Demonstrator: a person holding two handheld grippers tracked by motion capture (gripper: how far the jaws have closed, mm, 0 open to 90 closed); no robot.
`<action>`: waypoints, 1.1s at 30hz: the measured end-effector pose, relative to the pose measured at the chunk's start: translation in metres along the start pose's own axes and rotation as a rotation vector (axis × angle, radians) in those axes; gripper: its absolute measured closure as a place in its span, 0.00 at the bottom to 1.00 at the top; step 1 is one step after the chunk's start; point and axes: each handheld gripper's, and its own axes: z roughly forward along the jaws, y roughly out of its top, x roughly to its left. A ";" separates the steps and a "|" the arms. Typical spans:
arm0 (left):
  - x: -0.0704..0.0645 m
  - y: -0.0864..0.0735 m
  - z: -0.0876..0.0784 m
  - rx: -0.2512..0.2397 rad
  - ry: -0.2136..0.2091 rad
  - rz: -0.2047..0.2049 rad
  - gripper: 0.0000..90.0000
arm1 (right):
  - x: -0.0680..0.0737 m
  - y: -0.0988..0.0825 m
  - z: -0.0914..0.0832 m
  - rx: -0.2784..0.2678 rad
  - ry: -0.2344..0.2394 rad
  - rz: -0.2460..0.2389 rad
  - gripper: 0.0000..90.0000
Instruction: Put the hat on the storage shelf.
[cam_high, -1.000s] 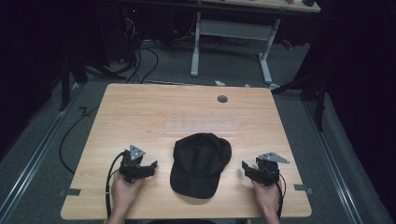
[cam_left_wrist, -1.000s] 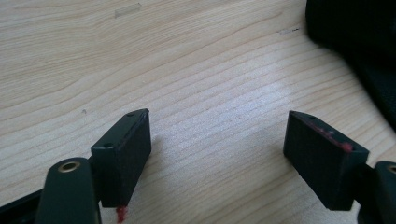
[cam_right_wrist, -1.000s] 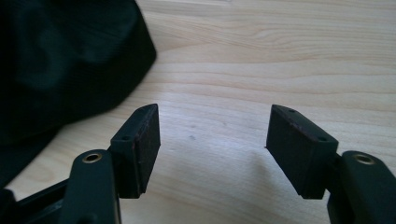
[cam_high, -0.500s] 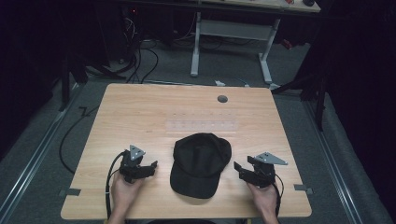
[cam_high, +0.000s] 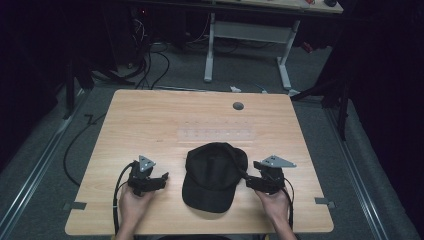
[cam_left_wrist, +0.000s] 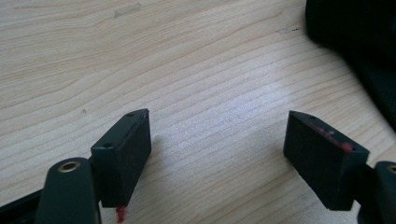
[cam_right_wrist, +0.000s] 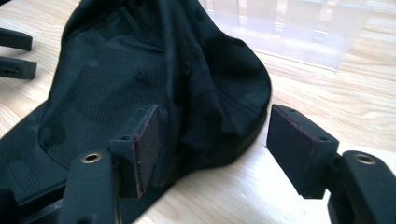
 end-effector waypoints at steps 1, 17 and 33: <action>0.000 0.000 0.000 0.000 0.000 0.000 0.26 | 0.001 0.002 0.002 0.004 0.002 0.001 0.39; 0.000 0.000 0.000 0.000 0.000 0.000 0.26 | 0.007 0.025 0.025 0.010 0.038 0.003 0.43; 0.000 0.000 0.000 -0.001 0.001 0.001 0.26 | 0.002 0.024 0.044 0.051 0.060 0.047 0.49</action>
